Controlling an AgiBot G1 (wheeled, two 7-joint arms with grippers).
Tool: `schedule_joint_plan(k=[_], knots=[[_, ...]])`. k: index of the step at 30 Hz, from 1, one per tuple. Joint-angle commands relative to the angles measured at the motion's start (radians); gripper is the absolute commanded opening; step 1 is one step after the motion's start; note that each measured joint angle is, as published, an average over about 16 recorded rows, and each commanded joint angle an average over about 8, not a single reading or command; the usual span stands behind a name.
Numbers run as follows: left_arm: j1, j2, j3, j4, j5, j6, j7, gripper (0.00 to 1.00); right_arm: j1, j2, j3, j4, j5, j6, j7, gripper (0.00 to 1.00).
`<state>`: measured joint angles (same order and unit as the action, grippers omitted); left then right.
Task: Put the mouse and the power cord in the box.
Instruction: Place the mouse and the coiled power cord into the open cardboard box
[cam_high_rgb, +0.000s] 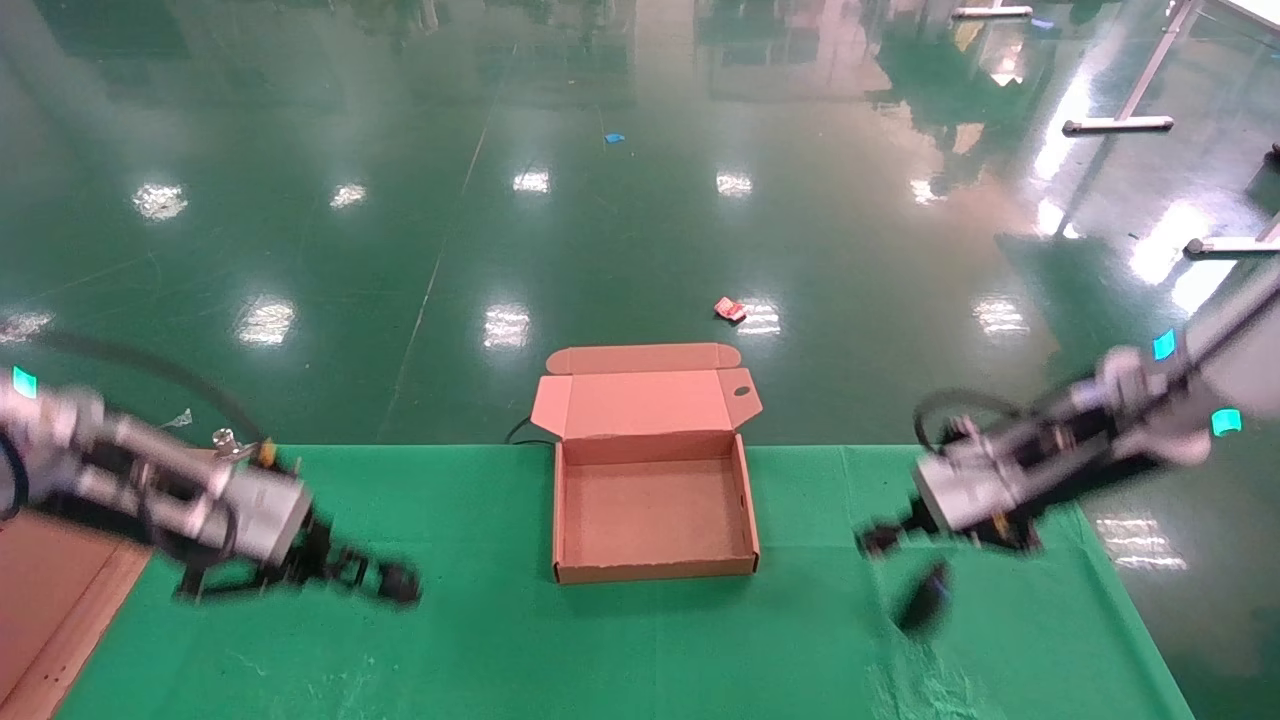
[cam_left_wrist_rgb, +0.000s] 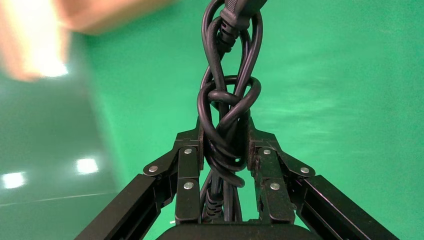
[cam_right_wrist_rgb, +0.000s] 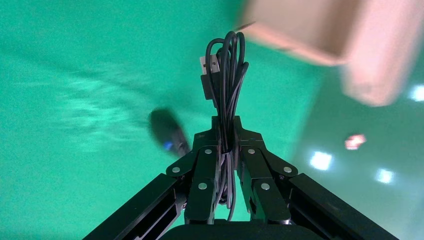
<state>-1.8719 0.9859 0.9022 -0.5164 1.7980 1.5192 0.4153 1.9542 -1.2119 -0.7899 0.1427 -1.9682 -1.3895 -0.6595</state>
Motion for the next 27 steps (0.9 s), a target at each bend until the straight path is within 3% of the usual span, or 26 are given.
schedule_joint_plan(k=[1, 6, 11, 19, 27], knots=[[-0.03, -0.001, -0.004, -0.066, -0.001, 0.017, -0.043, 0.0, 0.035, -0.006, 0.003, 0.023, 0.003, -0.023, 0.016, 0.0], [-0.093, 0.07, -0.012, -0.084, 0.006, -0.023, -0.089, 0.0, 0.074, -0.082, 0.003, 0.064, -0.002, 0.031, 0.098, 0.0], [-0.152, 0.169, -0.014, 0.018, 0.018, -0.092, -0.053, 0.0, 0.084, -0.14, -0.006, 0.101, -0.006, 0.102, 0.156, 0.0], [-0.204, 0.302, -0.016, 0.225, 0.032, -0.23, 0.062, 0.0, 0.059, -0.153, -0.041, 0.181, 0.028, 0.2, 0.22, 0.0], [-0.192, 0.352, -0.029, 0.323, 0.017, -0.359, 0.133, 0.0, 0.022, -0.149, -0.079, 0.213, 0.069, 0.331, 0.246, 0.0]])
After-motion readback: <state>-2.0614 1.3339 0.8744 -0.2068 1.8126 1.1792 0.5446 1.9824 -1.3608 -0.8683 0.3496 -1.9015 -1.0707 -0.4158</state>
